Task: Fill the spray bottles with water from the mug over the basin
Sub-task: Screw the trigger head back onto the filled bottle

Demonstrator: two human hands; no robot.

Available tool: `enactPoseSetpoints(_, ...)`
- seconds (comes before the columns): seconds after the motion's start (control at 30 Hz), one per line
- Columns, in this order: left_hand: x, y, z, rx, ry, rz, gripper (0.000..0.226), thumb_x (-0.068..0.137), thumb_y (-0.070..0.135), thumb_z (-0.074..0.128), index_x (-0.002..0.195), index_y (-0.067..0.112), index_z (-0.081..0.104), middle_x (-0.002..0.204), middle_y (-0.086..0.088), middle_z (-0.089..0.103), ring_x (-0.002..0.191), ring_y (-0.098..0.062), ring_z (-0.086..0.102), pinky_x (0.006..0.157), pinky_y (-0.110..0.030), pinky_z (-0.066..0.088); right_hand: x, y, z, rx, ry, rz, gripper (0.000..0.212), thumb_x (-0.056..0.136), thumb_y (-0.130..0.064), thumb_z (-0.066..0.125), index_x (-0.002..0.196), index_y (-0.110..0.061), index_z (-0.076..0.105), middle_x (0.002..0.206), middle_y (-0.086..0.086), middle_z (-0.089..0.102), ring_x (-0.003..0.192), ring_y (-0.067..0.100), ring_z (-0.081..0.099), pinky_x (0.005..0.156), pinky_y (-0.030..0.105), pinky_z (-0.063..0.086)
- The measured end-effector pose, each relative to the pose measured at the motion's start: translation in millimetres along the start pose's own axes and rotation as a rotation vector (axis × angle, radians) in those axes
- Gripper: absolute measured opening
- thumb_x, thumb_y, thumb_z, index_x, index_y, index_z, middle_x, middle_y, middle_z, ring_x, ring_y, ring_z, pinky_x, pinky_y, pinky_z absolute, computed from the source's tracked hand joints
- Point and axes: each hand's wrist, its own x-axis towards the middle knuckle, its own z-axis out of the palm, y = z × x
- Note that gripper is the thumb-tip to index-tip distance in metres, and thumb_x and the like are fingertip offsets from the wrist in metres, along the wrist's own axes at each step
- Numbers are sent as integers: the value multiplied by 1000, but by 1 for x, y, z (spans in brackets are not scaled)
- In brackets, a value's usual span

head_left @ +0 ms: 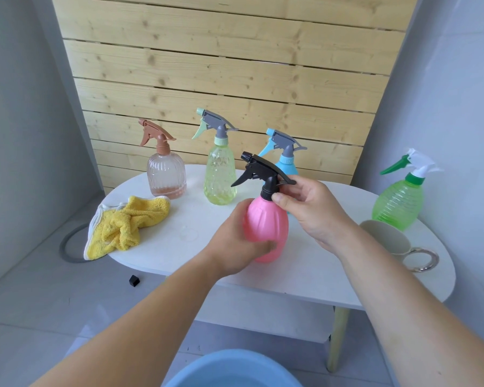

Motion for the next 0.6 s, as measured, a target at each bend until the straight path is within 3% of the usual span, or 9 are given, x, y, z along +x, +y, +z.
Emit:
enactPoseSetpoints(0.2, 2, -3, -5, 59, 14, 5, 84, 62, 35, 84, 137, 36, 45, 119, 13, 63, 107, -5, 61, 91, -36, 56, -1, 1, 6, 30, -1, -8, 28, 92, -6, 64, 118, -17, 62, 110, -1, 75, 114, 20, 66, 110, 48, 42)
enactPoseSetpoints(0.33, 1, -4, -6, 76, 19, 3, 80, 64, 34, 87, 131, 42, 44, 117, 18, 62, 104, 2, 60, 87, -27, 54, 1, 1, 11, 55, 4, -13, 30, 93, -1, 60, 115, -21, 62, 112, -2, 74, 115, 19, 65, 110, 44, 42)
enactPoseSetpoints(0.47, -1, -1, -4, 98, 38, 13, 70, 77, 19, 88, 123, 41, 41, 110, 20, 59, 100, 2, 58, 77, -15, 49, 1, 1, 12, 115, 13, -7, 30, 92, 4, 59, 113, -17, 64, 112, 2, 74, 112, 16, 67, 107, 36, 46)
enactPoseSetpoints(0.6, -3, 0, 2, 114, 82, 15, 77, 66, 39, 87, 129, 35, 42, 116, 9, 58, 104, -12, 58, 83, -31, 54, 2, 2, 16, 139, 54, 0, 28, 90, 6, 61, 109, -14, 67, 107, 2, 76, 107, 15, 69, 100, 30, 49)
